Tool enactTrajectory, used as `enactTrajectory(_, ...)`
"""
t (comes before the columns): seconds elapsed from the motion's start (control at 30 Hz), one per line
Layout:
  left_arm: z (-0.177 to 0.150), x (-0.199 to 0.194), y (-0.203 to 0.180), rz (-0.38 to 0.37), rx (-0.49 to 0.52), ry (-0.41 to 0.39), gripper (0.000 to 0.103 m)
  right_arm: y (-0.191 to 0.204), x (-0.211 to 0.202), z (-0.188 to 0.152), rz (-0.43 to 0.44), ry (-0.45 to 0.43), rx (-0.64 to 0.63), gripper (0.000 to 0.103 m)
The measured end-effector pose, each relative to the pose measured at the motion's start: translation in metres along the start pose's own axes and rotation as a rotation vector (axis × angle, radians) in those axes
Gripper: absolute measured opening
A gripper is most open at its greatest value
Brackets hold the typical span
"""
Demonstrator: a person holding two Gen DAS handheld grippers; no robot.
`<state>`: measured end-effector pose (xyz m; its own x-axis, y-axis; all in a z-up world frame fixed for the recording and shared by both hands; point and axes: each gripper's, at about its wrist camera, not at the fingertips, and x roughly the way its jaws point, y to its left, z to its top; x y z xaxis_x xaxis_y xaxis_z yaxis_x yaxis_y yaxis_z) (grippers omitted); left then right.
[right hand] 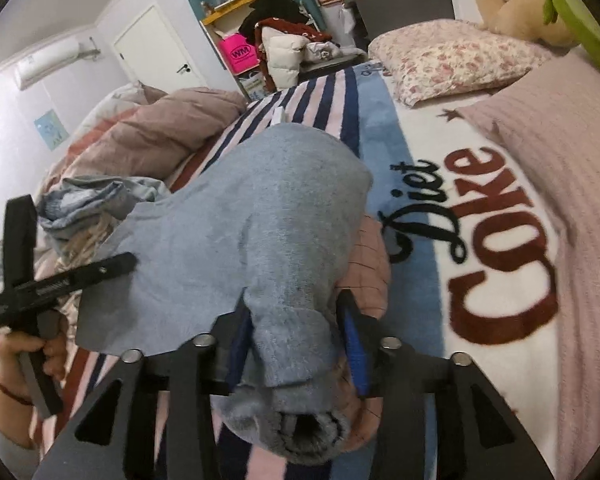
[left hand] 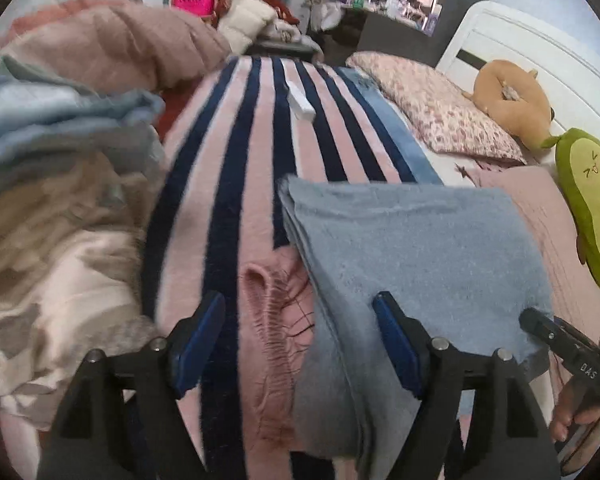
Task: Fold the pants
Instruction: 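Carry the folded pants with both tools and lay them on the pink cloth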
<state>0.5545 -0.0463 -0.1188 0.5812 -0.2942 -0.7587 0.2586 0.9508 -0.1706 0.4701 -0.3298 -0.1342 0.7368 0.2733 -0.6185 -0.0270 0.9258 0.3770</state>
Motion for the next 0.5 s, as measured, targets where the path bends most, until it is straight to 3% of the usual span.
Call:
enactTrajectory(0.1, 0.003, -0.028, -0.009, 0.026, 0.028, -0.077, 0.074, 0.008, -0.027, 0.004, -0.042, -0.068, -0.032, 0.039)
enactTrajectory(0.2, 0.007, -0.034, -0.015, -0.046, 0.033, -0.075, 0.073, 0.02, -0.055, 0.009, -0.058, -0.174, -0.094, 0.039)
enactTrajectory(0.37, -0.003, -0.01, -0.035, -0.043, 0.105, -0.008, 0.072, 0.036, -0.034, 0.011, -0.011, -0.077, -0.154, 0.038)
enactTrajectory(0.5, -0.011, 0.023, -0.031, -0.003, 0.086, 0.058, 0.072, 0.026, -0.006, 0.008, -0.11, -0.075, -0.177, 0.039)
